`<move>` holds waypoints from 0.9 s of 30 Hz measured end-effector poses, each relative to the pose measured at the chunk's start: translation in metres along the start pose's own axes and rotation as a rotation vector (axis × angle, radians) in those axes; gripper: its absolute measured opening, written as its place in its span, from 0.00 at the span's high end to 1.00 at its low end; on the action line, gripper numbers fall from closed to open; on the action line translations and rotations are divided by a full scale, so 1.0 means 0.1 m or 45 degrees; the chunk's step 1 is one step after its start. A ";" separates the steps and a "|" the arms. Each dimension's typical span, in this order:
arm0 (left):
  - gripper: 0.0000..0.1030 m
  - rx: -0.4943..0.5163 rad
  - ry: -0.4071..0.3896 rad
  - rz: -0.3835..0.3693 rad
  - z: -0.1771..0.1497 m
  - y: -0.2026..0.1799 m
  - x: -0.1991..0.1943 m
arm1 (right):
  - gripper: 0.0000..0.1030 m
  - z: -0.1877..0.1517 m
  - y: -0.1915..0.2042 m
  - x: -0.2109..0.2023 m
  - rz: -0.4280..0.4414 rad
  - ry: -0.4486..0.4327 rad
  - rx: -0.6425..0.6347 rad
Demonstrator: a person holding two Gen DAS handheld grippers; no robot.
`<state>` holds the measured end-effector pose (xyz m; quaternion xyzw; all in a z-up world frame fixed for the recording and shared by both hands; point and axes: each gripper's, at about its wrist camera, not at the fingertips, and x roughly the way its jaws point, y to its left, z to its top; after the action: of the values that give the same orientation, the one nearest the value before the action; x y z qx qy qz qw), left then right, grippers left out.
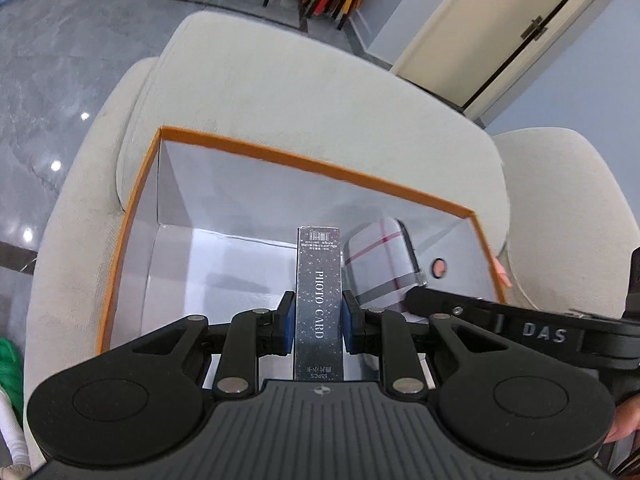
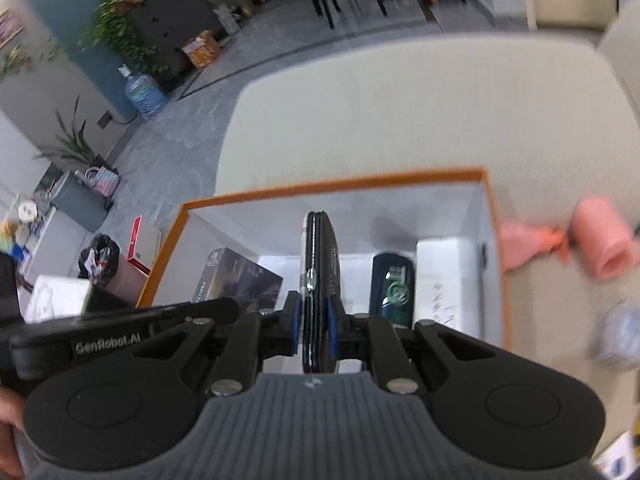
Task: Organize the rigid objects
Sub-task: 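Lift both held items and carry them over the orange box, then lower the photo card box and plaid case into the box, open both grippers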
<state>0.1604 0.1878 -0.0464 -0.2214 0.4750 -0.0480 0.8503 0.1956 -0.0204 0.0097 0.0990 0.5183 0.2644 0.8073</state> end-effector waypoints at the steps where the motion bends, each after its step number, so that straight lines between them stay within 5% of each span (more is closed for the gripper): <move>1: 0.76 -0.007 0.006 0.008 0.02 0.02 0.04 | 0.89 0.01 -0.01 0.07 -0.002 0.010 0.018; 12: 0.76 -0.070 0.086 0.035 0.12 0.26 0.46 | 0.88 0.06 -0.14 0.66 0.013 0.109 0.099; 27: 0.76 -0.124 0.107 0.044 0.09 0.37 0.57 | 0.88 0.18 -0.25 0.77 -0.016 0.187 0.143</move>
<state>0.1941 0.2070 -0.1034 -0.2521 0.5157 -0.0195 0.8186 0.2442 0.0019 -0.0539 0.1211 0.5908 0.2365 0.7618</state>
